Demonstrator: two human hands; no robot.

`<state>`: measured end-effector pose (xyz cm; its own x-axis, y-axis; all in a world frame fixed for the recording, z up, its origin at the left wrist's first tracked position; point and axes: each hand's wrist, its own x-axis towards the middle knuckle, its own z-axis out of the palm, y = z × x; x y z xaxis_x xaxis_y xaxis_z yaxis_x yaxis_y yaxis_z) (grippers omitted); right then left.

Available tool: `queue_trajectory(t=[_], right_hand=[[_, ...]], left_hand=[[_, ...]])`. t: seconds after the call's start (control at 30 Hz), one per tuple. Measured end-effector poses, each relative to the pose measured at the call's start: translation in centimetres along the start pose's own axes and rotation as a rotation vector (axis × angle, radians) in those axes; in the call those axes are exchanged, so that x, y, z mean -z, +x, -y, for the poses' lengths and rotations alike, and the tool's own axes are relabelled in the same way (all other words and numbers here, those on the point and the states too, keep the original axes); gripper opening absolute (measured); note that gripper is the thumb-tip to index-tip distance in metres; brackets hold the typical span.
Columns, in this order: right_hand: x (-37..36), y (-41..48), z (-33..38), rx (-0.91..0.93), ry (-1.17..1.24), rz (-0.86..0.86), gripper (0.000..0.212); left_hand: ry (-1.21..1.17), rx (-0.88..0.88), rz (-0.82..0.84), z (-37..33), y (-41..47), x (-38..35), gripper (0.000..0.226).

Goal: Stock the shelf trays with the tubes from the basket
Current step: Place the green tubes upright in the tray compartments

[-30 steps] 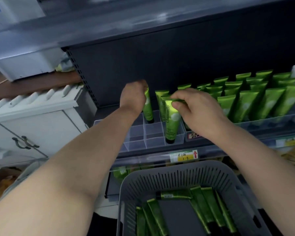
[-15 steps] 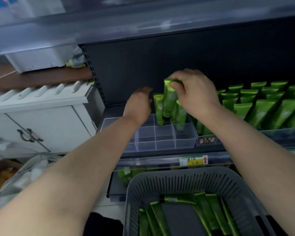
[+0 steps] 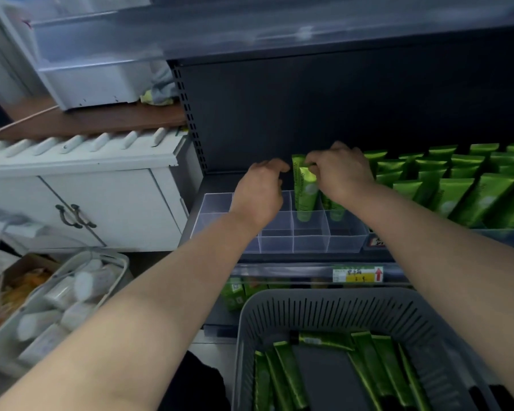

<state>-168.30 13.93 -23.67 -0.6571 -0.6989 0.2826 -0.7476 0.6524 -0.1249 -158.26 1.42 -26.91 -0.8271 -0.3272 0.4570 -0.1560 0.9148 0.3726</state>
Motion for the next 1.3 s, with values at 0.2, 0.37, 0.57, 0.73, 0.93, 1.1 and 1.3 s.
queue_trajectory(t=[0.2, 0.37, 0.57, 0.73, 0.93, 1.1, 1.3], right_hand=[[-0.1, -0.2, -0.2, 0.048, 0.012, -0.058, 0.031], [0.6, -1.9, -0.4, 0.101, 0.022, -0.139, 0.029], [1.0, -6.0, -0.7, 0.139, 0.026, -0.251, 0.024], [-0.6, -10.7, -1.7, 0.149, 0.034, -0.219, 0.022], [-4.4, -16.1, -3.2, 0.1, 0.042, -0.135, 0.02], [-8.1, -20.3, -5.1, 0.059, 0.019, 0.018, 0.036], [-12.1, -23.7, -8.2, -0.069, -0.031, 0.359, 0.042]], left_hand=[[0.016, 0.007, -0.003, -0.1, -0.6, 0.6, 0.036], [0.033, 0.023, 0.002, -0.9, -1.6, 1.0, 0.036], [0.004, -0.011, 0.007, -2.3, -3.9, 1.1, 0.036], [-0.006, -0.04, 0.052, -3.3, -6.8, -0.3, 0.037], [-0.036, -0.074, 0.131, -4.5, -11.1, -2.9, 0.034], [-0.08, -0.078, 0.233, -5.4, -14.8, -6.5, 0.033], [-0.079, 0.022, 0.48, -5.5, -18.8, -11.3, 0.036]])
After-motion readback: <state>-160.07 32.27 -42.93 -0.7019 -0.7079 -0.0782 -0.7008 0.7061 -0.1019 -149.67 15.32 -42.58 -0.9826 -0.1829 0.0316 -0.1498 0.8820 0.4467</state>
